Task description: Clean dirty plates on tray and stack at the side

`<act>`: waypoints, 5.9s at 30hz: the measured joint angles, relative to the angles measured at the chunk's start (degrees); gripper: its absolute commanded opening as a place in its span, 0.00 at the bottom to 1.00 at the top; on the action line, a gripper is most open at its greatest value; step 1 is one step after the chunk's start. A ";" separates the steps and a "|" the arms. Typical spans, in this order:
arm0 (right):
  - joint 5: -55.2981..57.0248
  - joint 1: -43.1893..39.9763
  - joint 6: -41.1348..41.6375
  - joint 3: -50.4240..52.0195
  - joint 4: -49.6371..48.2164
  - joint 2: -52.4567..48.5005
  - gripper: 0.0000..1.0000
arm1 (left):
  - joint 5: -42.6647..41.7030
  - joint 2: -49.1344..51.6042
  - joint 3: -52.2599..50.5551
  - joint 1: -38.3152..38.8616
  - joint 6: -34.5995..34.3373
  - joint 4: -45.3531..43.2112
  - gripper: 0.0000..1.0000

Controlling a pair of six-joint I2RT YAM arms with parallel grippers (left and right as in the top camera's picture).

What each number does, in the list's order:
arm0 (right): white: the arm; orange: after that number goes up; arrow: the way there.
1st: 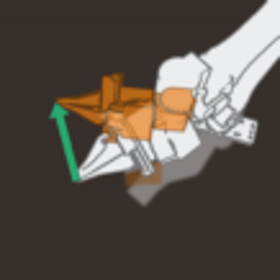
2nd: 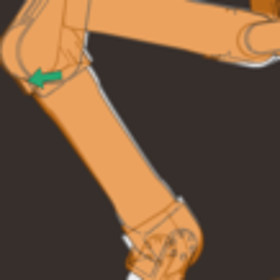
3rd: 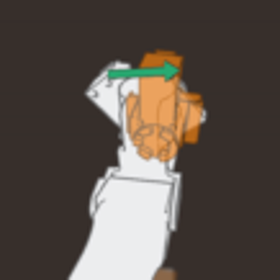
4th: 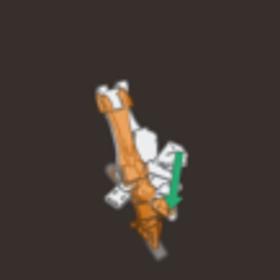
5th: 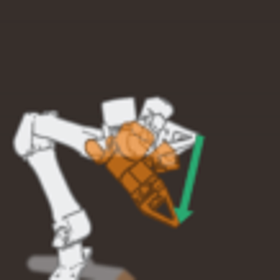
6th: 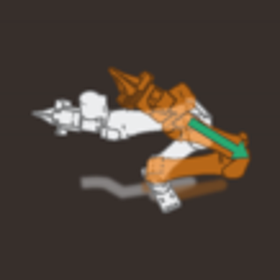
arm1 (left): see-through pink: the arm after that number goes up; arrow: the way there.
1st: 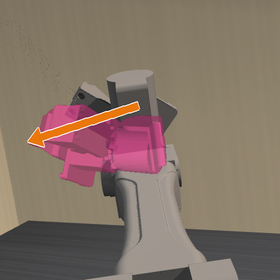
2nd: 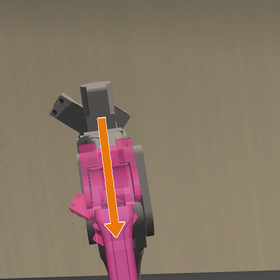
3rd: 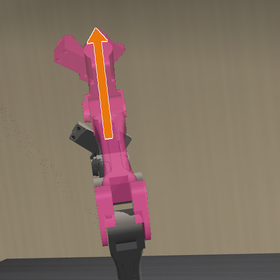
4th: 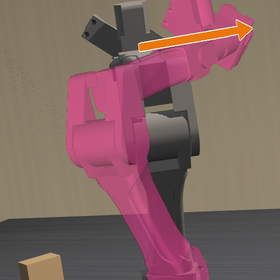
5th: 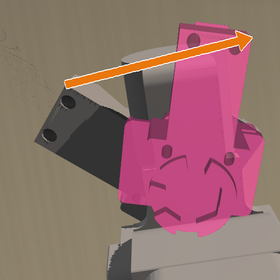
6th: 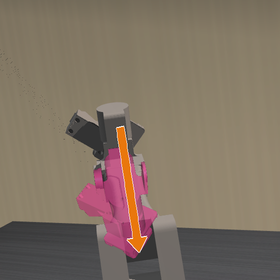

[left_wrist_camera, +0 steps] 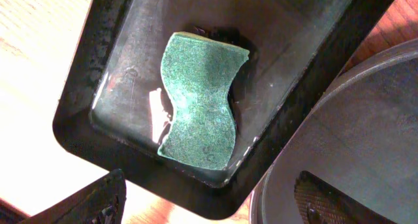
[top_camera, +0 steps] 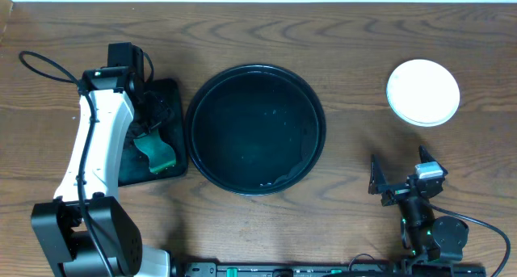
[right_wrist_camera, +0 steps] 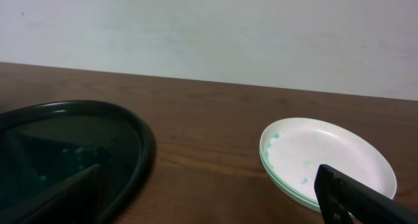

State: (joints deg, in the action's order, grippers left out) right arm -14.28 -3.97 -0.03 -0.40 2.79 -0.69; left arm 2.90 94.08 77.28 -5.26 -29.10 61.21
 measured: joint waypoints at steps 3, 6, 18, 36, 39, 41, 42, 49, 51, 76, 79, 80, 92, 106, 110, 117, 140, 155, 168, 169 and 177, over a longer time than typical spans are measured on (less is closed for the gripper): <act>0.02 0.00 0.00 0.00 0.02 0.00 0.99 | 0.00 0.00 0.00 0.00 0.00 0.00 0.82; 0.02 0.00 0.00 0.00 0.02 0.00 0.99 | 0.00 0.00 0.00 0.00 0.00 0.00 0.82; 0.02 0.00 0.00 0.00 0.02 0.00 0.99 | 0.00 0.00 0.00 0.00 0.00 0.00 0.82; 0.02 0.00 0.00 0.00 0.02 0.00 0.99 | 0.00 -0.02 0.00 0.00 0.00 0.00 0.83; 0.02 0.00 -0.02 0.00 0.02 0.00 0.99 | 0.00 -0.02 0.00 0.00 -0.02 0.00 0.83; 0.02 0.00 0.00 0.00 0.00 0.00 0.99 | 0.00 0.00 0.00 0.00 -0.02 0.00 0.83; 0.02 0.00 0.00 0.00 0.02 0.00 0.99 | 0.00 0.00 0.00 0.00 0.00 0.00 0.83; 0.02 0.00 0.00 0.00 0.02 0.00 0.99 | 0.00 -0.02 0.00 0.00 -0.02 0.00 0.82; 0.02 0.00 -0.02 0.00 0.02 0.00 0.99 | 0.00 -0.02 0.00 0.00 -0.02 0.00 0.82; 0.20 0.00 0.00 0.00 0.02 0.00 0.99 | 0.92 -24.26 -7.08 0.50 0.00 -28.61 0.82; 0.22 0.00 0.00 0.00 0.02 0.00 0.99 | 1.31 -31.39 -13.79 0.50 0.26 -35.98 0.82; 0.22 0.00 0.00 0.00 0.00 0.00 0.99 | 1.53 -34.16 -16.61 0.50 0.44 -38.66 0.83; 0.44 0.00 0.00 0.00 0.04 0.00 0.99 | 5.88 -71.36 -52.98 0.50 0.63 -60.30 0.83; 0.48 0.00 0.00 0.00 0.04 0.00 0.99 | 8.00 -91.86 -70.03 0.50 0.63 -63.63 0.82; 0.48 0.00 0.00 0.00 0.04 0.00 0.99 | 8.02 -93.20 -72.91 0.50 0.63 -67.10 0.82; 0.48 0.00 0.00 0.00 0.04 0.00 0.99 | 8.24 -93.50 -76.19 0.50 0.63 -72.00 0.82; 0.48 0.00 0.00 0.00 0.04 0.00 0.99 | 6.99 -93.50 -76.39 0.50 9.09 -60.83 0.82; 0.48 0.00 0.00 0.00 0.04 0.00 0.99 | 6.45 -93.48 -76.26 0.50 10.58 -60.57 0.83; 0.48 0.00 0.00 0.00 0.04 0.00 0.99 | 6.43 -93.44 -76.26 0.50 10.97 -60.57 0.82; 0.48 0.00 0.00 0.00 0.04 0.00 0.99 | 6.43 -93.44 -76.26 0.50 10.97 -60.54 0.82; 0.48 0.00 0.00 0.00 0.04 0.00 0.99 | 6.43 -93.44 -76.26 0.50 10.97 -60.54 0.83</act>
State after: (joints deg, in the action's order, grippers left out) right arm -13.80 -3.97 -0.03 -0.40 2.83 -0.69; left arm 9.32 0.64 1.02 -4.75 -18.13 0.67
